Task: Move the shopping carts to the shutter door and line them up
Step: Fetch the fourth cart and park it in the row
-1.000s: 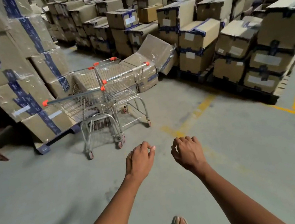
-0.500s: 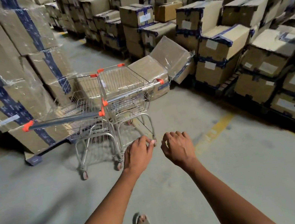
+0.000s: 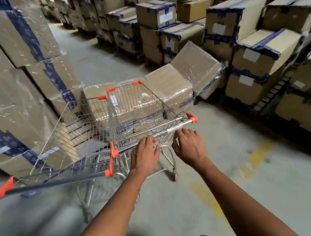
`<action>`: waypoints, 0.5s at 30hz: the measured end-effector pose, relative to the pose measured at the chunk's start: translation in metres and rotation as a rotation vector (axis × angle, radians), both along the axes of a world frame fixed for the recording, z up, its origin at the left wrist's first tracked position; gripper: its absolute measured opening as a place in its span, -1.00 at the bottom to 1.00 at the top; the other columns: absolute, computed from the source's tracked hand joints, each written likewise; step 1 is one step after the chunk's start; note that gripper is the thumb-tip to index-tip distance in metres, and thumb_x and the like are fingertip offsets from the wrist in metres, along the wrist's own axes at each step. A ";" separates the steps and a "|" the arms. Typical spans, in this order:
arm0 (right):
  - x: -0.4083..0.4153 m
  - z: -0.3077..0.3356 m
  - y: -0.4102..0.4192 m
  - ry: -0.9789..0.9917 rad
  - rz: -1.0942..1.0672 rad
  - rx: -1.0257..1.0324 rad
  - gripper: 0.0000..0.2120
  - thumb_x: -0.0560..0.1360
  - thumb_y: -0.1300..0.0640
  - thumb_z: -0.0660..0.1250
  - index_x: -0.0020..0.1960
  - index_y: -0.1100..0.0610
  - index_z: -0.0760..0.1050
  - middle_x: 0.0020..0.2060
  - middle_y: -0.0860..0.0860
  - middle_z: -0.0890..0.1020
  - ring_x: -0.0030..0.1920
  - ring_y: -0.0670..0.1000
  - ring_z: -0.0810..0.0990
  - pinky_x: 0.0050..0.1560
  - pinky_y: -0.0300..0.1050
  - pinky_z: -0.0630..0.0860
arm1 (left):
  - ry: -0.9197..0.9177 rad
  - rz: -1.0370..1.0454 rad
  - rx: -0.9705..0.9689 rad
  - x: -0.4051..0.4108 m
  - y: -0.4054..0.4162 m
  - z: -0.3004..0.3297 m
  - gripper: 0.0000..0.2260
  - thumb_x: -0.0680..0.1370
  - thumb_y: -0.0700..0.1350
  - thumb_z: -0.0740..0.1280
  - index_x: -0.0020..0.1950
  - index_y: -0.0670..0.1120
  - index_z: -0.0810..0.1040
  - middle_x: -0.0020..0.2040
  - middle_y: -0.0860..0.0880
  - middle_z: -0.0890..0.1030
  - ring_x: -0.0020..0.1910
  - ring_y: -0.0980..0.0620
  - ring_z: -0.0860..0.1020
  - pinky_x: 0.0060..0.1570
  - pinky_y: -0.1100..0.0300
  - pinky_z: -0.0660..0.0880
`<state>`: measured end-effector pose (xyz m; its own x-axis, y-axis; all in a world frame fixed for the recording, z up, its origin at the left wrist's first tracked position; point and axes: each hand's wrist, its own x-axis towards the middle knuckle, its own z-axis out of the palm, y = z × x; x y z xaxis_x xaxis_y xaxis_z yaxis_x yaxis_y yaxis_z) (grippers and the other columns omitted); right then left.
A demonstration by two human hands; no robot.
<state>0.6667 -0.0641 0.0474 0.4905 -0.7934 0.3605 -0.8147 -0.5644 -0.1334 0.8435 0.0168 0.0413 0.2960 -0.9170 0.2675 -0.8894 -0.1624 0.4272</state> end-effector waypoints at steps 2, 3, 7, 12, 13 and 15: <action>0.017 -0.005 -0.035 -0.016 0.039 0.014 -0.83 0.57 0.03 0.29 0.06 0.10 0.54 -0.09 0.08 0.61 -0.07 0.20 0.58 -0.04 0.10 0.46 | -0.044 0.025 0.039 0.015 -0.032 -0.008 -0.76 0.60 0.11 0.26 0.19 0.04 0.40 0.07 0.02 0.55 -0.01 -0.02 0.58 0.00 -0.01 0.57; 0.025 -0.009 -0.052 -0.002 0.070 0.044 -0.80 0.57 0.02 0.29 0.12 0.10 0.54 -0.05 0.09 0.62 -0.02 0.19 0.58 0.00 0.11 0.47 | -0.053 0.036 0.066 0.021 -0.045 -0.013 -0.72 0.59 0.12 0.28 0.23 0.03 0.39 0.11 0.01 0.52 0.02 -0.03 0.57 0.03 -0.02 0.57; 0.048 -0.034 -0.120 0.239 0.217 0.187 -0.53 0.57 -0.11 0.30 0.38 0.12 0.44 0.20 0.12 0.59 0.22 0.20 0.55 0.27 0.15 0.46 | -0.054 0.119 0.320 0.033 -0.095 -0.044 -0.47 0.55 0.12 0.37 0.46 0.00 0.31 0.38 -0.05 0.41 0.33 -0.10 0.48 0.37 -0.11 0.37; 0.065 -0.063 -0.185 0.413 0.407 0.212 -0.52 0.56 -0.32 0.22 0.18 0.06 0.55 0.09 0.09 0.65 0.10 0.15 0.63 0.13 0.05 0.52 | -0.053 0.154 0.602 0.036 -0.138 -0.081 -0.33 0.53 0.15 0.41 0.55 -0.01 0.25 0.51 -0.07 0.38 0.49 -0.12 0.33 0.48 -0.15 0.17; 0.066 -0.066 -0.196 0.405 0.450 0.218 -0.52 0.55 -0.34 0.21 0.11 0.05 0.56 0.03 0.08 0.66 0.04 0.15 0.65 0.04 0.02 0.54 | -0.052 0.161 0.611 0.035 -0.146 -0.086 -0.40 0.53 0.18 0.40 0.50 0.02 0.33 0.45 -0.05 0.46 0.44 -0.11 0.40 0.44 -0.15 0.22; 0.066 -0.073 -0.214 0.397 0.539 0.257 -0.49 0.52 -0.40 0.18 0.03 0.03 0.56 -0.05 0.05 0.66 -0.05 0.12 0.67 -0.07 -0.01 0.57 | -0.083 0.200 0.605 0.033 -0.158 -0.091 -0.58 0.51 0.25 0.36 0.29 0.08 0.50 0.21 -0.01 0.63 0.22 -0.08 0.55 0.30 -0.09 0.33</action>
<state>0.7324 -0.2782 -0.0261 0.8934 -0.4396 -0.0925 -0.4461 -0.8925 -0.0671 0.8769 -0.1411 -0.0499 0.4778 -0.8422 -0.2499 -0.8431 -0.5196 0.1389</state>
